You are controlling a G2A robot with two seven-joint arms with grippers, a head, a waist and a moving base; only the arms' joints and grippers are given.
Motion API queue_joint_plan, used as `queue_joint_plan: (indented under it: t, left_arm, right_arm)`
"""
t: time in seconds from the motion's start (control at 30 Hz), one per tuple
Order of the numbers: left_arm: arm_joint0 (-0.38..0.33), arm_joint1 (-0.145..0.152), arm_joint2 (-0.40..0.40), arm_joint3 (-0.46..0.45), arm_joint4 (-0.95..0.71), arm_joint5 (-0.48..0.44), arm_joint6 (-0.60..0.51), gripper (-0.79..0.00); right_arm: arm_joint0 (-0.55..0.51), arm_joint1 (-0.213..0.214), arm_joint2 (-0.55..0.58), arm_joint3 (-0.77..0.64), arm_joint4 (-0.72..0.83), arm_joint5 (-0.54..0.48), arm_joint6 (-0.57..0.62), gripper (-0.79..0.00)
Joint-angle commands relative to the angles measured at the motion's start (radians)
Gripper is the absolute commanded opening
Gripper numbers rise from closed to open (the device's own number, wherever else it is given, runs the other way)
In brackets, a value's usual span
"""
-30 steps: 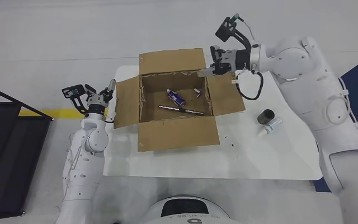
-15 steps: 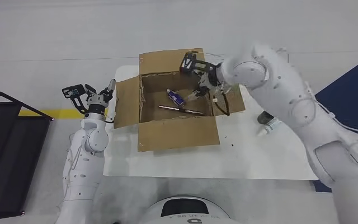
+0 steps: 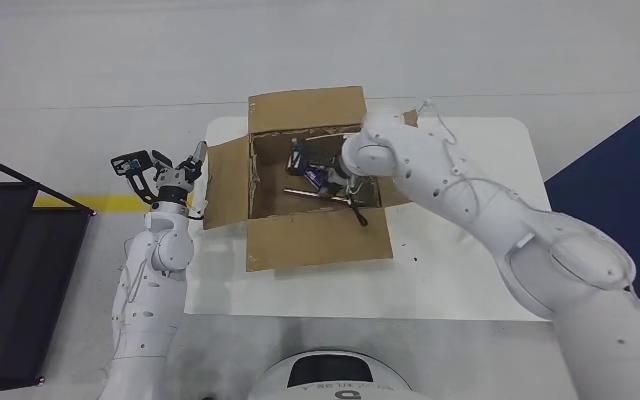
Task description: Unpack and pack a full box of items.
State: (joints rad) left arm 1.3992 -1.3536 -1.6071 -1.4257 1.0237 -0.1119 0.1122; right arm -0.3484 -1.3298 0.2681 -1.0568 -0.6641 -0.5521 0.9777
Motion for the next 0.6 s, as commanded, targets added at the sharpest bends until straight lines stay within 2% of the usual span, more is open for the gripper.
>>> queue_joint_plan:
  t: [0.0,0.23,0.57]
  left_arm:
    - [0.000,0.000,0.000,0.000,0.000,0.000,0.000,0.000]
    - [0.000,0.000,0.000,0.000,0.000,0.000,0.000,0.000]
    - [0.000,0.000,0.000,0.000,0.000,0.000,0.000,0.000]
  right_arm:
    - [0.002,-0.025,-0.014,0.049,0.003,-0.009,-0.001,-0.437]
    - [-0.001,-0.114,-0.065,0.199,-0.015,-0.045,0.006,-0.459]
    - [-0.005,-0.233,-0.098,0.375,-0.094,-0.042,-0.036,-0.486]
